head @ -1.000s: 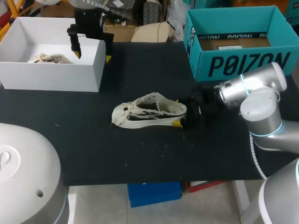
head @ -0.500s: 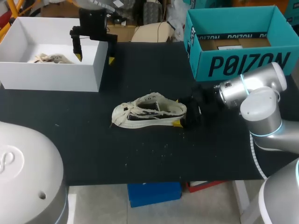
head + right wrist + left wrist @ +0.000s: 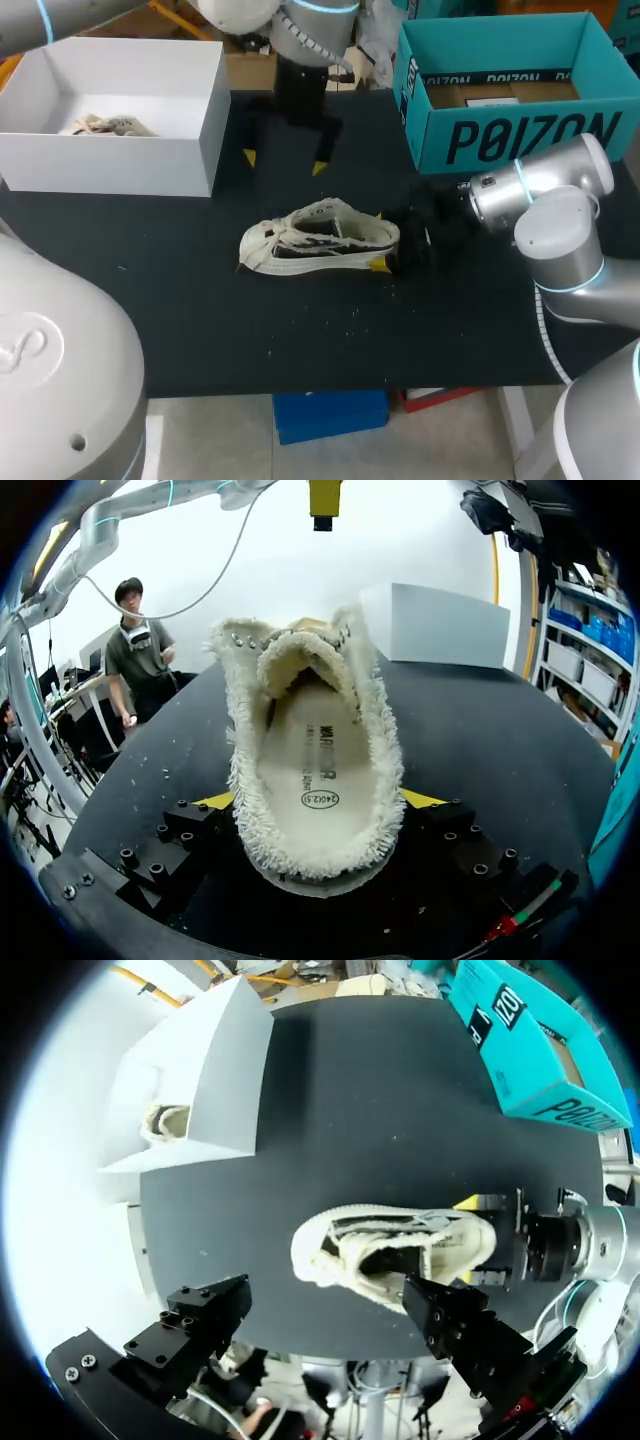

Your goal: Take the shoe out of the shoebox, open the shoe tongue, remove and reinsert the insole, then place the shoe into the shoebox

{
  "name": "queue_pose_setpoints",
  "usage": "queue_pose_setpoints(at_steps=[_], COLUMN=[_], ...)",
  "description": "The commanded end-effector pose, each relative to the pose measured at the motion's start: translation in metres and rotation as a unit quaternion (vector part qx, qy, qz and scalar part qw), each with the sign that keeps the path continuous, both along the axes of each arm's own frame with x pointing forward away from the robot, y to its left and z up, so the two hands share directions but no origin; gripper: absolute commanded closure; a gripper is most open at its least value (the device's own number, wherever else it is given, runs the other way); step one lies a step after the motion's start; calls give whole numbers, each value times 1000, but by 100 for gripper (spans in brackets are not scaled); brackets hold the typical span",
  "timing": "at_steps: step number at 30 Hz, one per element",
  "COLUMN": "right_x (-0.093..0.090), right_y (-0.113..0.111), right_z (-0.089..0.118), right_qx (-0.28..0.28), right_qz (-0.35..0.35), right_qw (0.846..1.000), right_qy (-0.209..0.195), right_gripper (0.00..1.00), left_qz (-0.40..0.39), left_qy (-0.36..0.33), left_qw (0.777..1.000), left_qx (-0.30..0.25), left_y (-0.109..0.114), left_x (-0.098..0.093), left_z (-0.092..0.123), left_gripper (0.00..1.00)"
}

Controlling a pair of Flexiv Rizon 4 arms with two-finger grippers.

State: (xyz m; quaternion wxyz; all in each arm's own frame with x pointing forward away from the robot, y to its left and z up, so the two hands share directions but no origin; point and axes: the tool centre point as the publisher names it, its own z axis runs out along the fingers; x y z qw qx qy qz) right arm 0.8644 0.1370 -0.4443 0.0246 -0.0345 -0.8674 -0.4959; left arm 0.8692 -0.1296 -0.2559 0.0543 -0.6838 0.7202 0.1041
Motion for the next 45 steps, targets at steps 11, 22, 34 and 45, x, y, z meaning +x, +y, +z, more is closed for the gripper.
queue_pose_setpoints(at_steps=[11,22,34,45], right_x=[1,1,1,1], right_y=[0,0,0,0], right_z=[-1,-1,-1,-1], right_qx=[0,0,0,0], right_qz=[0,0,0,0], right_qw=[1000,1000,1000,1000], right_qy=[0,0,0,0], right_gripper=[100,100,100,100], left_qz=[-33,-70,-50,-35], left_qy=[7,-51,-41,-43], left_qw=[999,996,996,993], left_qx=[23,38,55,104], left_y=[-40,-51,-68,-71], left_x=[-13,-17,-37,-33], left_z=[-25,-20,-63,-93], left_gripper=[0,0,0,0])
